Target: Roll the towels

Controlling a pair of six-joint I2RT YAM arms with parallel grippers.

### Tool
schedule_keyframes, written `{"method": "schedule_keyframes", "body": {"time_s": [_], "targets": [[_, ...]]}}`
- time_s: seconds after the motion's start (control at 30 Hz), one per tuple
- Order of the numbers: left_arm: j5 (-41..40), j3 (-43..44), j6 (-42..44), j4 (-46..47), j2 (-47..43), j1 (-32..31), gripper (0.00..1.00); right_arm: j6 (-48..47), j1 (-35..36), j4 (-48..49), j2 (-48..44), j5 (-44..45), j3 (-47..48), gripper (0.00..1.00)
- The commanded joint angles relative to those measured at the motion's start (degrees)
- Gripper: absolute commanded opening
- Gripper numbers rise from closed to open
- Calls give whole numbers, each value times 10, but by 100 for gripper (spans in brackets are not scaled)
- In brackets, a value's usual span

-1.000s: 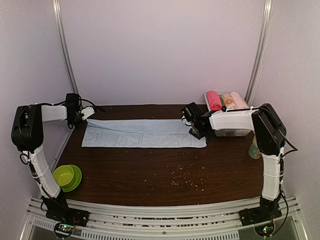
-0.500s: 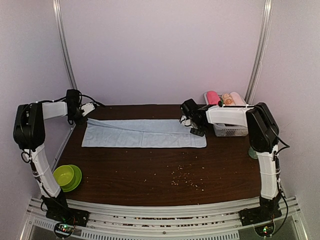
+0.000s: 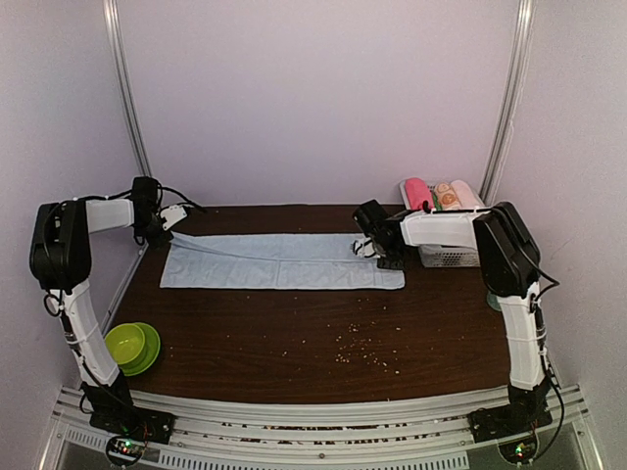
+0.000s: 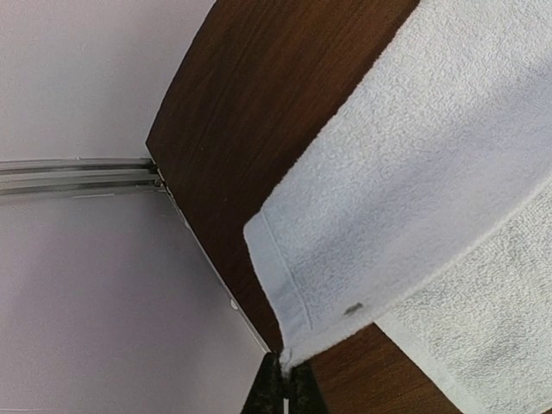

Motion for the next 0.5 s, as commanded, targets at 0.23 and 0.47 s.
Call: {"method": "schedule_keyframes", "body": {"time_s": [0.23, 0.47], "targets": [[6, 22, -11, -6, 9, 5, 0, -52, -7, 36, 40, 31, -6, 37], [6, 20, -13, -8, 9, 5, 0, -59, -10, 40, 53, 45, 1, 39]]}}
